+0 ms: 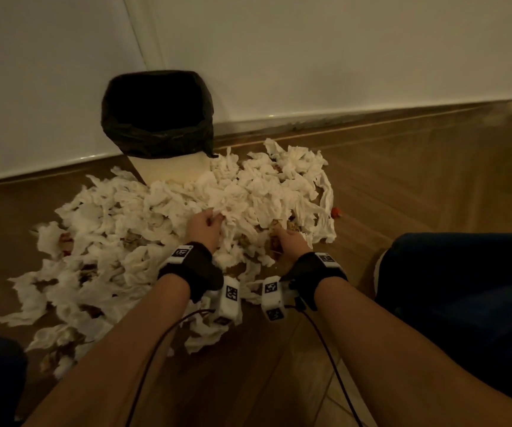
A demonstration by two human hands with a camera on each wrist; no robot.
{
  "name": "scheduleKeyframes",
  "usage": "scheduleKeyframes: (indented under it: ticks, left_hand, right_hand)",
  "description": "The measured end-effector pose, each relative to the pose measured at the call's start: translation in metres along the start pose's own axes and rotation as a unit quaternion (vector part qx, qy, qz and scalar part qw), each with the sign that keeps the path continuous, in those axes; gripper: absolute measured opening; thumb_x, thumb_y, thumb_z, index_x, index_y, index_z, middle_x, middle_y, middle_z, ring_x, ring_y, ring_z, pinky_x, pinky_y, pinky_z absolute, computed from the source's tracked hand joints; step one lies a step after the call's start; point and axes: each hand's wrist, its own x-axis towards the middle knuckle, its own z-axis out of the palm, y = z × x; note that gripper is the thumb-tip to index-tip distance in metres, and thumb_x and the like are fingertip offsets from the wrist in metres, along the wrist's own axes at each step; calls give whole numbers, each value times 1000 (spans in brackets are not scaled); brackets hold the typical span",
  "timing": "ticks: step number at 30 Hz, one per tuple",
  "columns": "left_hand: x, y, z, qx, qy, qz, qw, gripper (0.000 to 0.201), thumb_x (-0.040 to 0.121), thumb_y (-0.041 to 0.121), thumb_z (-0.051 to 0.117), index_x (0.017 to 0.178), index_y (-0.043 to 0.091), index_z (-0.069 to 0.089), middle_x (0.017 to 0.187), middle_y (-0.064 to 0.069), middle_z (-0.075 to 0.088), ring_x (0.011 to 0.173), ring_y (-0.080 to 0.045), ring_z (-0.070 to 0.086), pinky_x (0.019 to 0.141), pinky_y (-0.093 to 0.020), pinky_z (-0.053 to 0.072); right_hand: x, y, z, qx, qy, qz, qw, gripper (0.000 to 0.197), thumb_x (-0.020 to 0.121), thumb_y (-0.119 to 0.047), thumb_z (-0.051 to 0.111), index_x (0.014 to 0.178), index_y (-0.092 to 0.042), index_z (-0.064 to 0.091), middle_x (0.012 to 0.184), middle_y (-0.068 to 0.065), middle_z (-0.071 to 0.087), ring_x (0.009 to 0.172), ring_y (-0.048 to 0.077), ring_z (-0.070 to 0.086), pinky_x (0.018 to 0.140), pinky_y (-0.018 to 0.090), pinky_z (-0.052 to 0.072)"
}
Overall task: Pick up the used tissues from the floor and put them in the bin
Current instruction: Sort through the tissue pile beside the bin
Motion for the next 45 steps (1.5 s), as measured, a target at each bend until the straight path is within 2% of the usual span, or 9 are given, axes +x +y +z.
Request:
scheduleKeyframes:
  ticks: [3,8,14,18,28,32,36,42,45]
  left_hand:
    - [4,3,-17,-90,32,14,995,29,93,14,54,64,11,49,63,-8,47,68,-21,48,73,-36,43]
    - [9,26,-51,-208,45,18,977,11,92,17,55,101,15,62,96,-8,63,91,-23,60,82,-36,50]
    - [19,65,-101,-242,107,106,959,18,92,14,56,107,10,64,97,-12,67,87,-21,62,77,-35,52]
    - [30,94,-131,-273,154,161,936,13,92,14,55,101,18,64,83,3,67,70,-6,61,59,-15,49]
    - [74,124,-166,-226,220,188,930,20,90,18,59,106,9,64,96,-9,67,77,-13,64,72,-26,54]
    - [89,114,-162,-215,175,131,952,39,89,16,60,128,11,53,116,-13,63,95,-22,64,83,-31,54]
    - [89,103,-153,-243,150,106,952,43,92,12,55,134,10,45,123,-13,58,105,-22,61,94,-39,50]
    - [76,90,-136,-205,141,140,959,23,97,16,46,115,15,60,83,4,63,76,-6,59,60,-17,47]
    - [65,83,-118,-159,112,151,969,23,98,16,44,109,13,63,72,6,59,65,-3,56,52,-7,42]
  right_hand:
    - [-10,-18,11,98,-16,-27,995,16,96,-22,51,85,-15,60,80,3,58,69,15,56,62,27,49]
    - [-24,-54,22,147,-54,-66,985,33,94,-20,56,123,-5,56,103,11,64,77,17,57,63,28,43]
    - [-36,-99,50,152,-43,-149,976,30,90,-7,60,118,3,58,96,18,64,68,17,56,57,24,46]
    - [-45,-137,75,150,-63,-199,967,21,87,-4,63,107,2,60,90,15,64,71,18,60,66,27,53]
    - [-32,-229,126,86,-44,-245,965,11,85,-17,69,88,-8,65,56,3,66,47,11,60,50,22,53]
    - [-11,-236,139,-26,-38,-230,972,33,87,-11,62,116,5,60,102,20,68,99,33,66,88,39,55]
    - [-4,-229,140,-61,-40,-215,974,40,89,-5,57,127,5,50,125,24,57,114,34,59,94,38,52]
    - [-11,-200,103,-32,37,-234,971,13,93,-11,54,88,-7,65,68,6,62,56,13,62,50,19,51]
    - [-14,-171,72,-102,74,-237,963,14,93,-17,57,91,-6,65,66,2,62,57,12,58,55,23,51]
